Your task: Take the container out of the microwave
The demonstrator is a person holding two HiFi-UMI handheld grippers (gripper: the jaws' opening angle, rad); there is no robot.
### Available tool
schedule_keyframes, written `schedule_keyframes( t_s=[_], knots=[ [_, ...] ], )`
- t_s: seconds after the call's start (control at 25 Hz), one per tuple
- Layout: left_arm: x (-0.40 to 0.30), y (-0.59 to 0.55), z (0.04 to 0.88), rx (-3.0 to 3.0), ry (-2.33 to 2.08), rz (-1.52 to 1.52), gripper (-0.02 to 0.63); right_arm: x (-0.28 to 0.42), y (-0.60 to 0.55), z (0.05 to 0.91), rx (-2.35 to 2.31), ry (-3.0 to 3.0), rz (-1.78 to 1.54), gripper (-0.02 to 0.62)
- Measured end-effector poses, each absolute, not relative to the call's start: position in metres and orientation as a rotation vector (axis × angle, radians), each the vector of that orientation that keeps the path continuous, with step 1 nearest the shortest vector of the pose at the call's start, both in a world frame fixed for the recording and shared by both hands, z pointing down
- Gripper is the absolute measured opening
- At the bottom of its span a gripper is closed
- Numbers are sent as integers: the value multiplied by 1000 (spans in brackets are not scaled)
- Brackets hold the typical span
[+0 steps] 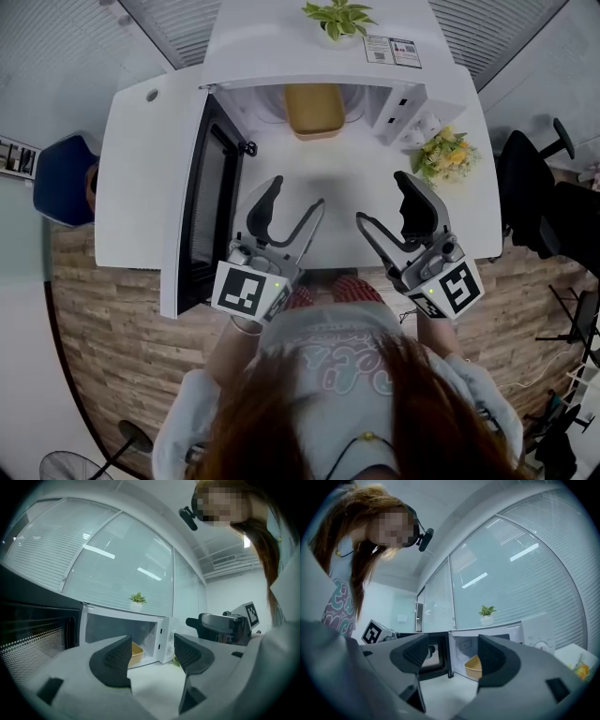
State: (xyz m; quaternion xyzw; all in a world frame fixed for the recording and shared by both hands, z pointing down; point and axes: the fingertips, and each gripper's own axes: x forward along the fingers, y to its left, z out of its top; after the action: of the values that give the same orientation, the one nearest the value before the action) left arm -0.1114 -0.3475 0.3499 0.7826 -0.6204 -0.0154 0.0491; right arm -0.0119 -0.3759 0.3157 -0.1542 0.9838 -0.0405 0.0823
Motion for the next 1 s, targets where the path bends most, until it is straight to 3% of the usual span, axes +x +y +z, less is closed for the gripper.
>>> schedule_keyframes(
  t_s=[1.0],
  knots=[
    [-132, -388, 402, 2297, -1983, 110, 255, -48, -415, 365, -267, 3073, -123, 318]
  ],
)
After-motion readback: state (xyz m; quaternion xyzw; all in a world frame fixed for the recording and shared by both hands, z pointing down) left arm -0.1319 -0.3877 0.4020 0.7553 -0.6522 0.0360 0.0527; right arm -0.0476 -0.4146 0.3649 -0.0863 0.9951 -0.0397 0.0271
